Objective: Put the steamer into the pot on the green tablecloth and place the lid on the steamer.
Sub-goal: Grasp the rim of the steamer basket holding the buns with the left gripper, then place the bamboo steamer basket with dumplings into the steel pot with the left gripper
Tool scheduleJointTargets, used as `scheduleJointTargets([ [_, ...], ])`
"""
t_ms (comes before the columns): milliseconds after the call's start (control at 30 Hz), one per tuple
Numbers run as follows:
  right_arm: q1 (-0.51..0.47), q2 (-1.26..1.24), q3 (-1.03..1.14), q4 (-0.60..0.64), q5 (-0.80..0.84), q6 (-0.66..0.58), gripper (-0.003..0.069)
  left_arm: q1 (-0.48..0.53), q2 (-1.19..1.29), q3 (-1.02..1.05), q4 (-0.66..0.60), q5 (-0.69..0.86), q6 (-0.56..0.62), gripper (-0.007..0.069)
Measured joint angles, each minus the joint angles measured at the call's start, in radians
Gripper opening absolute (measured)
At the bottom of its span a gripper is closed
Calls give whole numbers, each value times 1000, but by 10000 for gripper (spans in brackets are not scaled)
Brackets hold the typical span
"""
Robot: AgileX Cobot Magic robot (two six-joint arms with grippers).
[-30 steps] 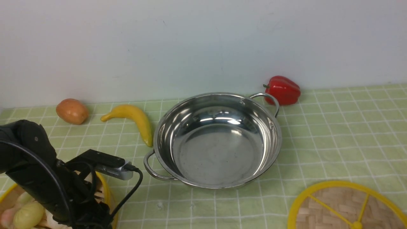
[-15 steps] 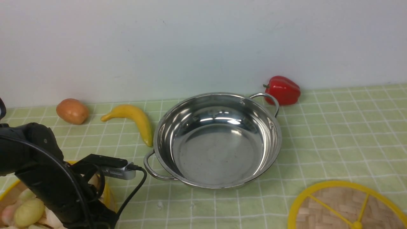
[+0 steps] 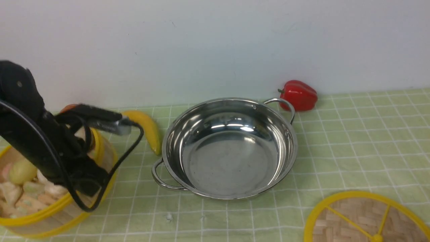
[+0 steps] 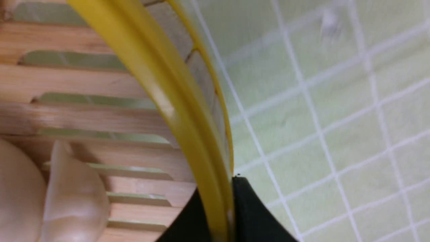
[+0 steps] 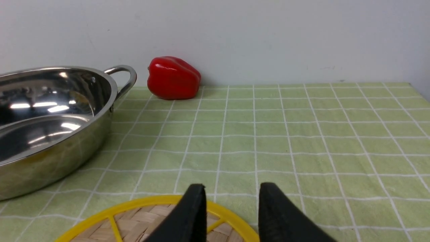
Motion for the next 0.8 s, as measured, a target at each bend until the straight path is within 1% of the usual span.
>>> scheduleJointTargets([
  [67, 0, 0, 0, 0, 0, 0, 242, -19, -7, -83, 8, 41, 11, 26],
  [100, 0, 0, 0, 0, 0, 0, 242, -24, -7, -92, 9, 45, 14, 26],
  [167, 0, 0, 0, 0, 0, 0, 242, -86, -3, -199, 26, 78, 57, 26],
  [233, 0, 0, 0, 0, 0, 0, 242, -164, 16, -284, 27, 82, 109, 26],
  [300, 0, 0, 0, 0, 0, 0, 242, -238, 46, -339, 27, 82, 136, 26],
  [333, 0, 0, 0, 0, 0, 0, 242, -246, 50, -345, 27, 82, 139, 26],
  [367, 0, 0, 0, 0, 0, 0, 242, -320, 94, -386, 25, 82, 159, 26],
  [433, 0, 0, 0, 0, 0, 0, 242, -408, 164, -435, 19, 83, 190, 26],
  [467, 0, 0, 0, 0, 0, 0, 242, -415, 171, -443, 19, 83, 193, 26],
  [567, 0, 0, 0, 0, 0, 0, 242, -500, 255, -480, 32, 83, 207, 26],
  [700, 0, 0, 0, 0, 0, 0, 242, -569, 353, -516, 83, 75, 207, 26],
  [800, 0, 0, 0, 0, 0, 0, 242, -592, 396, -532, 96, 68, 207, 26],
])
